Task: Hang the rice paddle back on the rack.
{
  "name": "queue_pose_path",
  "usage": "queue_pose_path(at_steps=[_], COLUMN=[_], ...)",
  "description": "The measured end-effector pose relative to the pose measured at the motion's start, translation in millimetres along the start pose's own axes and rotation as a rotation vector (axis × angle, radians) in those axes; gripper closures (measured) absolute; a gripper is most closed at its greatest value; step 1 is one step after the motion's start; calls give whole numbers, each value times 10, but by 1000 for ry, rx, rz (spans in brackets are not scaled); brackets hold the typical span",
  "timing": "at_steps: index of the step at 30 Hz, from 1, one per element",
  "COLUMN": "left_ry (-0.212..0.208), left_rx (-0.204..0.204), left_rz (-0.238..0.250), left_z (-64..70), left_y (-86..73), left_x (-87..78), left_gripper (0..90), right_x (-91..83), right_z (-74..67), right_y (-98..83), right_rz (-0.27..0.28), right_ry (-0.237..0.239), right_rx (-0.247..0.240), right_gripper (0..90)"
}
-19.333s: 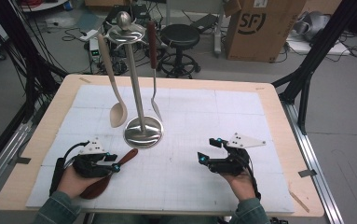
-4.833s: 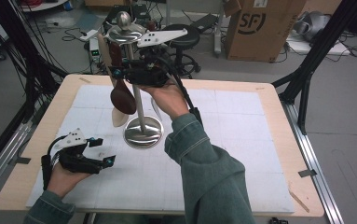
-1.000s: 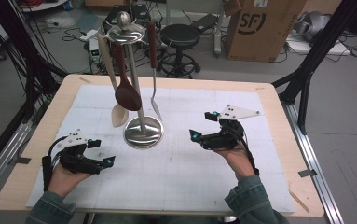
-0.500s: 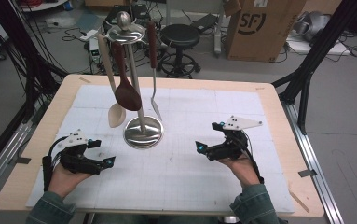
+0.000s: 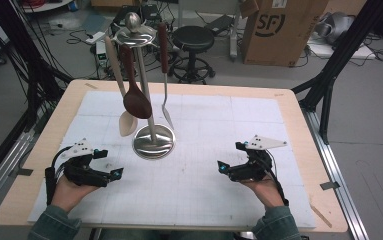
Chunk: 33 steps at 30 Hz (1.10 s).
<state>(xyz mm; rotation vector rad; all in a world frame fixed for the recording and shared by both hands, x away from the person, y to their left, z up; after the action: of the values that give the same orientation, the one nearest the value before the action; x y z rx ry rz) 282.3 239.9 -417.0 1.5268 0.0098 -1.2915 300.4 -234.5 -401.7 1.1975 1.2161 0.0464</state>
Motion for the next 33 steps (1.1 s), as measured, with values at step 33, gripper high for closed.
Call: queue_pose_path(at_steps=[33], left_ry=[8], left_rx=[6], left_rz=[-5], left_z=[12], left_y=[-20], left_x=[-34], left_gripper=[16], right_x=[-234], right_z=[45], right_y=[-619], right_rz=[-15], right_ry=[-25], right_rx=[67], right_gripper=[2])
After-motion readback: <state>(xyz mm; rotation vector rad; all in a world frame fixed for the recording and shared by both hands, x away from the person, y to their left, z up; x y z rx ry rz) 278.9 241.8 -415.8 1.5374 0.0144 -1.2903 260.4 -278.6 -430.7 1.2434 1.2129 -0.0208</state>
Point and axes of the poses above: each handheld gripper's, and its own axes: x roughly forward along the jaws, y roughly out of its top, z roughly to its right, the point moved 1 cm from there along x, roughly forward along the jaws, and after that the axes turned 15 degrees about -z, right-handed, at the moved point
